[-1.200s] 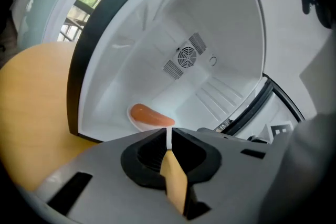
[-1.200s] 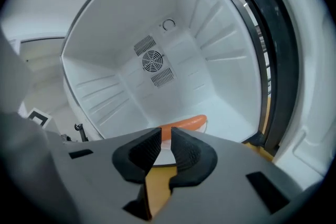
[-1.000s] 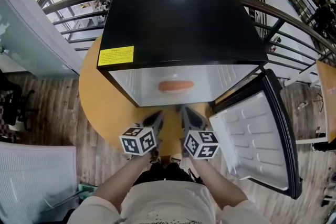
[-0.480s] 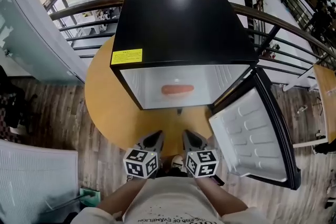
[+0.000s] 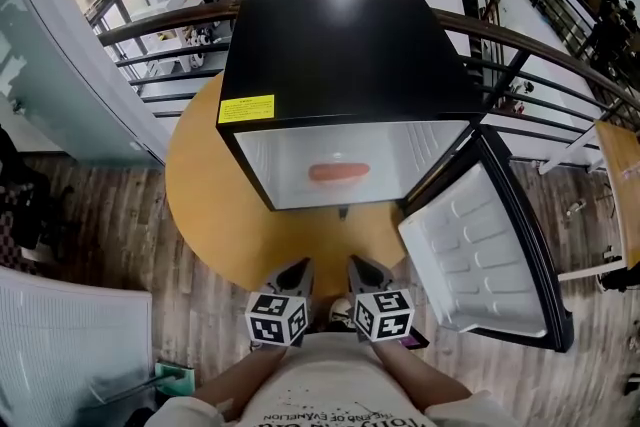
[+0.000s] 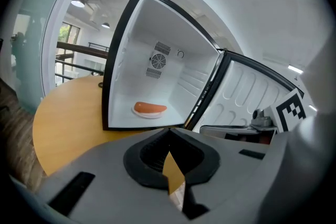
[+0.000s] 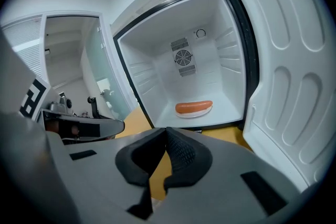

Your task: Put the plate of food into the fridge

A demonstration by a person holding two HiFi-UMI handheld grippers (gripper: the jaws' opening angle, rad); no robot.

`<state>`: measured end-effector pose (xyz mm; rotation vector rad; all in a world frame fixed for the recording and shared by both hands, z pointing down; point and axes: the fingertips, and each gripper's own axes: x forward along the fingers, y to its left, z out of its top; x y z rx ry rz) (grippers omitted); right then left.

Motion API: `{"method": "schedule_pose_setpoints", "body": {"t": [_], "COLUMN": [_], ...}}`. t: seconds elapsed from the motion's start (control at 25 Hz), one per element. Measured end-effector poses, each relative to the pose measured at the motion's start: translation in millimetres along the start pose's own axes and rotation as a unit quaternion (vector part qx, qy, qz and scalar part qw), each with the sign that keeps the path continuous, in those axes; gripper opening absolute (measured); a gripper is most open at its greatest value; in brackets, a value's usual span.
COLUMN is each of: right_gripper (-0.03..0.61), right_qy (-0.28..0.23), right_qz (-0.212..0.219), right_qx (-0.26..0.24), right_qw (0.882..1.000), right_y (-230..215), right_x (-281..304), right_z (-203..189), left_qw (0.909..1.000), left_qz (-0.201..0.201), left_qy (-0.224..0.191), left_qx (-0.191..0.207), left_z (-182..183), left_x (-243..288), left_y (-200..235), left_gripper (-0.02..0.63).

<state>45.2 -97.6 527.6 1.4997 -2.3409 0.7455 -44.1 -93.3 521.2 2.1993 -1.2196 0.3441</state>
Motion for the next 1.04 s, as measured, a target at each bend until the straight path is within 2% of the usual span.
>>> {"method": "schedule_pose_setpoints", "body": {"t": [0.32, 1.04], "right_gripper": [0.026, 0.026], "right_qy": [-0.006, 0.0], "right_qz": [-0.01, 0.001], "right_qx": [0.011, 0.013], "right_qw": [1.0, 1.0], "right_y": [-10, 0], "right_x": [1, 2], "right_z": [1, -4], "left_qw": [1.0, 0.9999], "left_qz": [0.0, -0.008], "left_qy": [-0.006, -0.011], "left_qx": [0.004, 0.004], "left_z": [4, 1], "left_x": [0, -3], "left_y": [1, 1], "left_gripper": [0.023, 0.023]}}
